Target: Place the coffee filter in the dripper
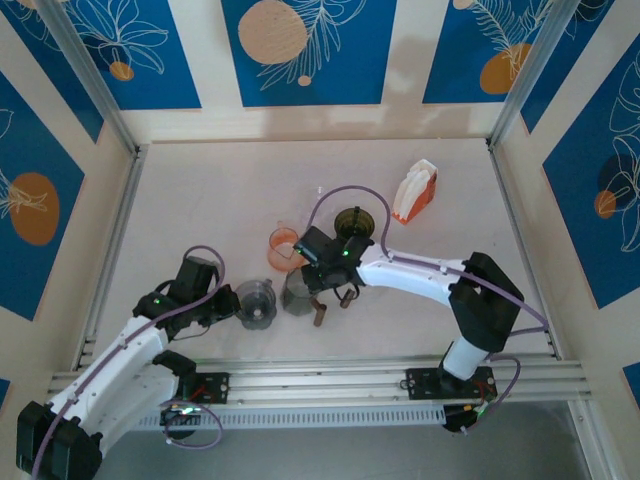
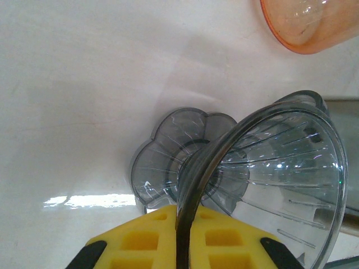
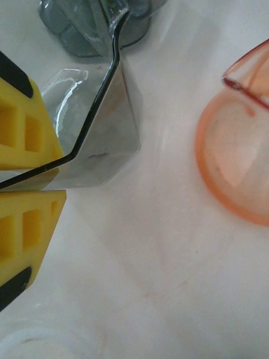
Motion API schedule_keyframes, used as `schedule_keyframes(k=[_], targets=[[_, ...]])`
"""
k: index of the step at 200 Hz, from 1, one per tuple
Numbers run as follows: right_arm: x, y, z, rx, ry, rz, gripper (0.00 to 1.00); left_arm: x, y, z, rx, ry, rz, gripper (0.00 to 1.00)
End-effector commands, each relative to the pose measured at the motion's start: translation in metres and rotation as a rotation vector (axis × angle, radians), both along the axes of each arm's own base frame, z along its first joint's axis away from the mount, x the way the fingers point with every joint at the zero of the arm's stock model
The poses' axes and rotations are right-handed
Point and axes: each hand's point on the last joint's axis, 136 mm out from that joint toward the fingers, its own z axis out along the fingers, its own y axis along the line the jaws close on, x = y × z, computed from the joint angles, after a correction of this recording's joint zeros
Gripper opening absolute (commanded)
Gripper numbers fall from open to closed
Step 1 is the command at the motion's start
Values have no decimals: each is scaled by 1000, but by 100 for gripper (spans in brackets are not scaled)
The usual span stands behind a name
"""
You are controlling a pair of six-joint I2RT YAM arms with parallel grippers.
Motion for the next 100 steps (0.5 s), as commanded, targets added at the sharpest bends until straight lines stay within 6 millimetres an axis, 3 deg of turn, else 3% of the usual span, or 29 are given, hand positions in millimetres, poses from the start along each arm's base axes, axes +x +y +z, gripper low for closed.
schedule_keyframes(k=[1,48,76,100], targets=[[-14,-13,9,-20,-12,-10,14,1,-9,6,-32,-16,-29,10],[-30,-25,2,-96,-26,-1,17,2,-11,9,-38,-21,-35,8],[-33,-13,6,-67,-53,31,33,4,-12,12,-46,-30,-39,4],[-32,-15,10,-60,-67,10,49,5,-14,16,-53,-35,-46,1]])
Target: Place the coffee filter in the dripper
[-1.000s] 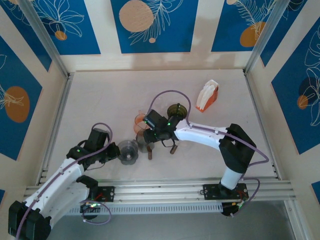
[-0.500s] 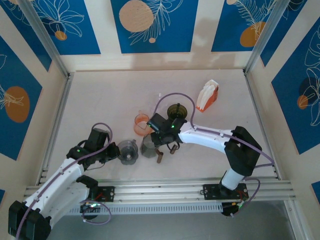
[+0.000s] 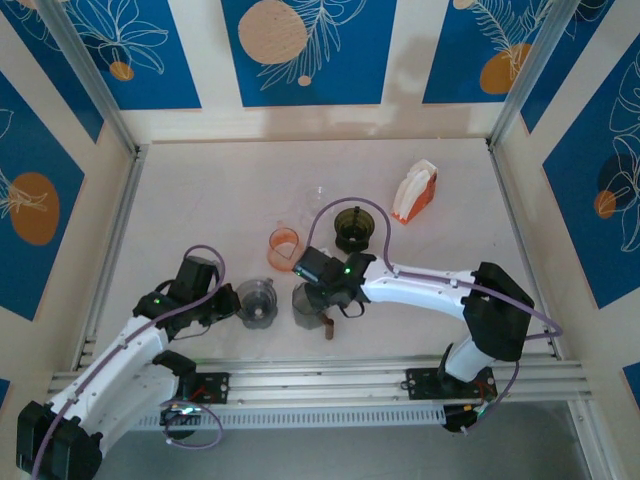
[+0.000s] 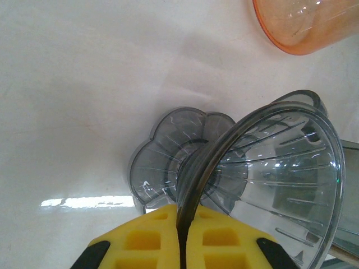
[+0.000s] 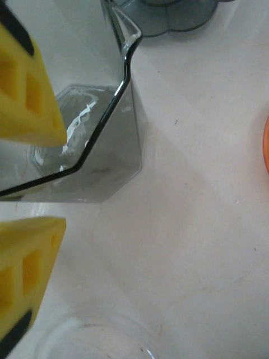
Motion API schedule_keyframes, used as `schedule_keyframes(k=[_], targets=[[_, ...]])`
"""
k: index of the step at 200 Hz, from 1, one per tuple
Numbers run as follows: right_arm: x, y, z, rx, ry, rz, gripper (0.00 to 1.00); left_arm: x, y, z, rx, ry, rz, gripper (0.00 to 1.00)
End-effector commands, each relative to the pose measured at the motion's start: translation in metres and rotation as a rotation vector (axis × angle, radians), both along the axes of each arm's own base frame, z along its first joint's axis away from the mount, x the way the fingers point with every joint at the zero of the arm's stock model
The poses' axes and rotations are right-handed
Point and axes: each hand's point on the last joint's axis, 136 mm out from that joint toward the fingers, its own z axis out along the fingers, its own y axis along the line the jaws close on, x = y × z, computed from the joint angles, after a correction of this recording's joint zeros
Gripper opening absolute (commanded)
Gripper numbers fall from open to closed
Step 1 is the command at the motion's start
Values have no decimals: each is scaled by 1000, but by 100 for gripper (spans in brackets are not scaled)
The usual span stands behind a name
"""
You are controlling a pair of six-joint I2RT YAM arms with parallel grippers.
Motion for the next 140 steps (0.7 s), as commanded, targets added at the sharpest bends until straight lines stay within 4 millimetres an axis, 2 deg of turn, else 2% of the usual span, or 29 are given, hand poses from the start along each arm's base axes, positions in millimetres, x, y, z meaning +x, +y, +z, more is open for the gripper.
schedule_keyframes(k=[1,20,51,74,99,140], targets=[[2,-4,13,21,-45,-22,50,4,-11,14,-39,-29,-37,0],[3,-9,19,32,-69,-37,57,5,-13,18,-43,-38,-47,0],[6,-20,43,69,-137,-67,60,9,-15,33,-47,-65,-62,0],[9,-33,66,103,-198,-99,60,14,-16,55,-50,-109,-75,0],[9,-49,81,129,-236,-135,61,14,-18,81,-59,-139,-95,0],[6,-75,87,134,-265,-185,61,6,-24,130,-101,-173,-146,0]])
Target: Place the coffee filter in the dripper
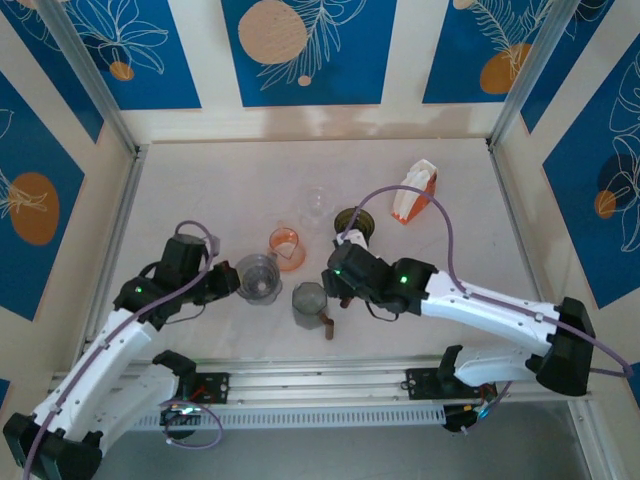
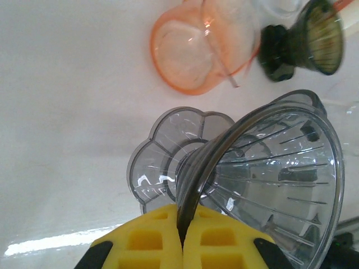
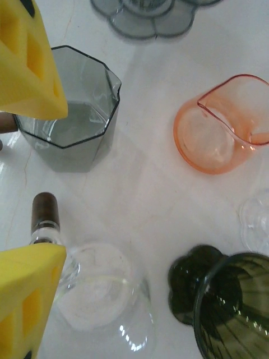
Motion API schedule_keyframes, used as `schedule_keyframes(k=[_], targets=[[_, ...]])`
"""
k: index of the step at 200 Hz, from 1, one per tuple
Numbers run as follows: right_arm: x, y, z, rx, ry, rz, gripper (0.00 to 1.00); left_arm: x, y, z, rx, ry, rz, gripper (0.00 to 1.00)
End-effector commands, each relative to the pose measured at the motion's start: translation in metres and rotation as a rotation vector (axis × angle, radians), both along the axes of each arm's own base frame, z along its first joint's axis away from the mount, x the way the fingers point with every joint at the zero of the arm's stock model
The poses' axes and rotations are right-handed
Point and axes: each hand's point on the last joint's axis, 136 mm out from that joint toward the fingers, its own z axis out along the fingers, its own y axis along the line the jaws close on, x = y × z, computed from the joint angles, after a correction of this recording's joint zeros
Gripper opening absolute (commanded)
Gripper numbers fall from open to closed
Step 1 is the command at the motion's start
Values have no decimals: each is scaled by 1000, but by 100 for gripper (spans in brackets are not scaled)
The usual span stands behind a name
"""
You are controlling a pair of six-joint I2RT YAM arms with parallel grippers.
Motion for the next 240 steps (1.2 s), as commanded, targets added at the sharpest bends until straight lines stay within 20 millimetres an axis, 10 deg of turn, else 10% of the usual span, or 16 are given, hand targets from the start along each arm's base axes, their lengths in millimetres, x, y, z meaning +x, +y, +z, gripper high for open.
schedule_keyframes(k=[1,127,240], targets=[[-1,-24,-5,-36,-9,-65,60,-14,-9,32,-35,-13,-84,0],[-10,-73,-19,-15,-6,-164,61,-25,-97,36,113,42,-331,0],[-19,-92,-21,9,-9,-190,61,-14,-122,9,91,74,-336,0]])
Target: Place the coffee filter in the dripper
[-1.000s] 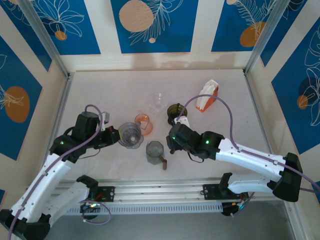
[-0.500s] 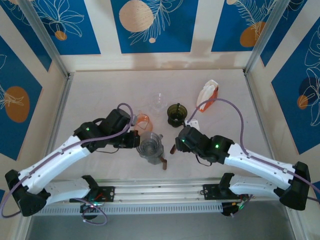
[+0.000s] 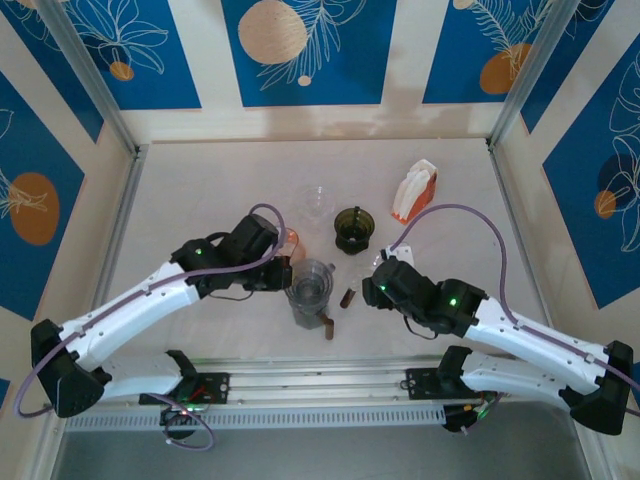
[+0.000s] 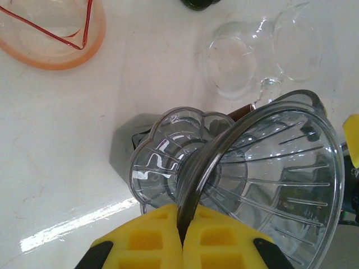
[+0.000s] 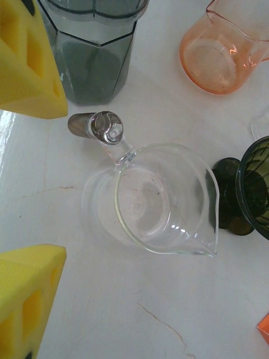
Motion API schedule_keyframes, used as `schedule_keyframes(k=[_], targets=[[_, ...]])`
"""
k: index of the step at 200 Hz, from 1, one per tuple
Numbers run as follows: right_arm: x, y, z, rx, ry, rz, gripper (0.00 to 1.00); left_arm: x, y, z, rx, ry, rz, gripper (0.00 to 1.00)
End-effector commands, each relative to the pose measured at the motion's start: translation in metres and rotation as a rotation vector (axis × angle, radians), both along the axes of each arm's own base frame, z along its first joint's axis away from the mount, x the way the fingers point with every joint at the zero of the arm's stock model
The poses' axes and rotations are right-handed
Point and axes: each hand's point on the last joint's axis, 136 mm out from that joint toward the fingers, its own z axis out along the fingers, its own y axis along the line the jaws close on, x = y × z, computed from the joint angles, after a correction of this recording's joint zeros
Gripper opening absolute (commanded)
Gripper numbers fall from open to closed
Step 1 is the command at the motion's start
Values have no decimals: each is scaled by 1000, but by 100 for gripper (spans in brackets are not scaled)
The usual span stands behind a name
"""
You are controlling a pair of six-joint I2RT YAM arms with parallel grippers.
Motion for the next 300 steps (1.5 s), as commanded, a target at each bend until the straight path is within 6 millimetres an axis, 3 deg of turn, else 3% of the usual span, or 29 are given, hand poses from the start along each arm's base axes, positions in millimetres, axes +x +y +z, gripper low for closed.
schedule_keyframes(k=[1,39,92,117,146,175,180,192,233,249,270,300], targets=[[-1,-10,-7,-15,5,-36,61,-3,-7,-7,-18,18,-4,0],[0,-9,-7,-11,5,-38,61,-7,-6,-20,-6,45,-4,0],[0,-10,-7,-10,8,-41,62,-10,-6,-24,-15,62,1,0],[0,-8,-7,-4,13,-39,62,-10,-2,-23,-8,55,10,30],[0,-8,-5,2,11,-37,65,-9,5,-14,-5,21,32,54],[2,-4,0,20,4,-28,65,2,14,14,-14,-90,56,80],[4,-3,2,28,2,-28,66,4,15,19,-18,-114,60,98],[9,0,8,51,0,-29,66,10,22,30,-19,-170,82,100],[44,-3,34,134,-18,-75,63,22,49,47,-25,-352,166,100],[71,-10,42,184,-8,-122,59,23,62,45,-5,-401,194,100],[105,-21,49,204,-16,-184,54,20,75,33,10,-420,225,100],[157,-42,44,164,8,-271,45,13,81,11,2,-399,242,100]])
